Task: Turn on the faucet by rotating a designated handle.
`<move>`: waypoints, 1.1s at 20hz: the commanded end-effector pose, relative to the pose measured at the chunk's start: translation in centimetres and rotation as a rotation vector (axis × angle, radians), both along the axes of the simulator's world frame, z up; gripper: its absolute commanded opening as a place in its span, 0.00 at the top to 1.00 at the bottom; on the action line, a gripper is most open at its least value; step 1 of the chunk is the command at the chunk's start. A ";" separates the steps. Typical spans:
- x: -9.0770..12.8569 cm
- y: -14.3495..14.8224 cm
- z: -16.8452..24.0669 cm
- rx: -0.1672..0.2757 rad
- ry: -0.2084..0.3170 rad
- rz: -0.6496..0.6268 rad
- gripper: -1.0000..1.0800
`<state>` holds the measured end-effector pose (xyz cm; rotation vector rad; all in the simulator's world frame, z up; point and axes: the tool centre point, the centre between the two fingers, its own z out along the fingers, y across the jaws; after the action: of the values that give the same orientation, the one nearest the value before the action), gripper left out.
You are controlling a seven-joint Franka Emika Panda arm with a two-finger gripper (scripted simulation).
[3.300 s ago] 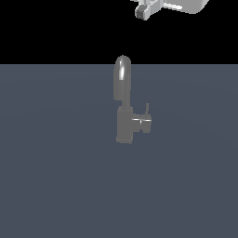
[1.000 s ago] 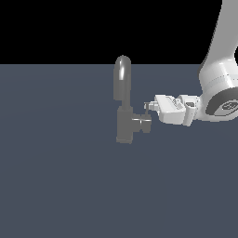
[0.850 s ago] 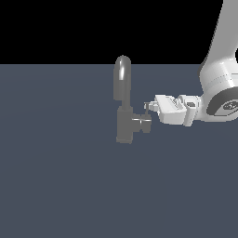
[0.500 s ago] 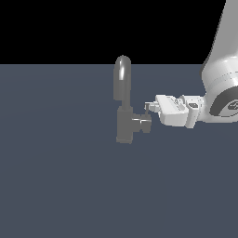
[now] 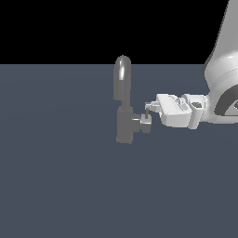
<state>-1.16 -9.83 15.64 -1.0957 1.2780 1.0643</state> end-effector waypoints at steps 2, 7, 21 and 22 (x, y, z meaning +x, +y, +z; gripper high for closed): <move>-1.1 0.2 -0.7 0.003 0.005 0.002 1.00; -3.1 0.5 -1.7 0.006 0.009 0.004 1.00; -5.6 0.9 -5.7 0.005 0.000 0.005 1.00; -5.9 1.0 -6.3 0.006 0.003 0.006 1.00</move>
<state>-5.65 -8.90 12.20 -1.1172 1.2387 1.0494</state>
